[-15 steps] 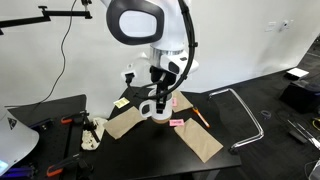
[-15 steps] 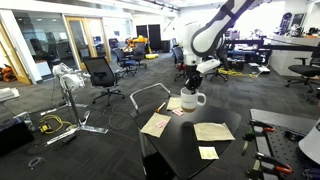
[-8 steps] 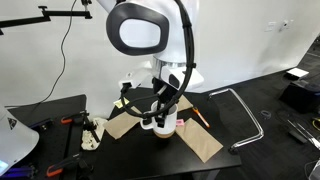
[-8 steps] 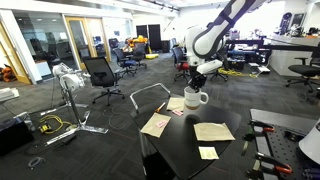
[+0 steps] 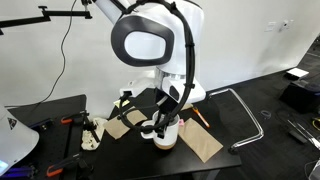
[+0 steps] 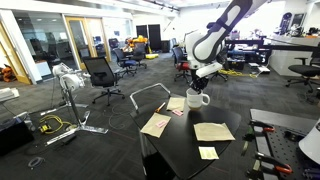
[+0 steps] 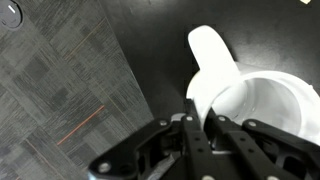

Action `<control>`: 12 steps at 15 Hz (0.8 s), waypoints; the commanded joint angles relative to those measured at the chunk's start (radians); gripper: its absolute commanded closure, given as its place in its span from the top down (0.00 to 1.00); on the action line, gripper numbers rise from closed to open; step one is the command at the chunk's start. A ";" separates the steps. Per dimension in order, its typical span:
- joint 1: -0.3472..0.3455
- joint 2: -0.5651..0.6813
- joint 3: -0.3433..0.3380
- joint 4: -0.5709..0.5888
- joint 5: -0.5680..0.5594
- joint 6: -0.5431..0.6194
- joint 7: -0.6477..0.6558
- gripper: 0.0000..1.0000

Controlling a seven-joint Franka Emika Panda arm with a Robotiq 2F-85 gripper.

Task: Move the white mug forward

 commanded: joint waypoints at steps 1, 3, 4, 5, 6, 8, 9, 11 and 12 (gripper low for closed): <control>0.006 0.017 -0.005 0.030 -0.006 -0.009 0.036 0.03; 0.007 0.027 -0.005 0.033 -0.004 -0.006 0.036 0.03; 0.007 0.032 -0.005 0.035 -0.002 -0.004 0.035 0.03; 0.007 0.036 -0.005 0.035 0.001 -0.003 0.034 0.03; 0.006 0.039 -0.005 0.035 0.005 -0.002 0.032 0.03; 0.004 0.039 -0.005 0.033 0.009 0.000 0.030 0.03; 0.004 0.039 -0.005 0.031 0.010 0.001 0.029 0.03; 0.004 0.038 -0.004 0.028 0.011 0.001 0.026 0.36; 0.004 0.037 -0.004 0.028 0.010 0.000 0.026 0.43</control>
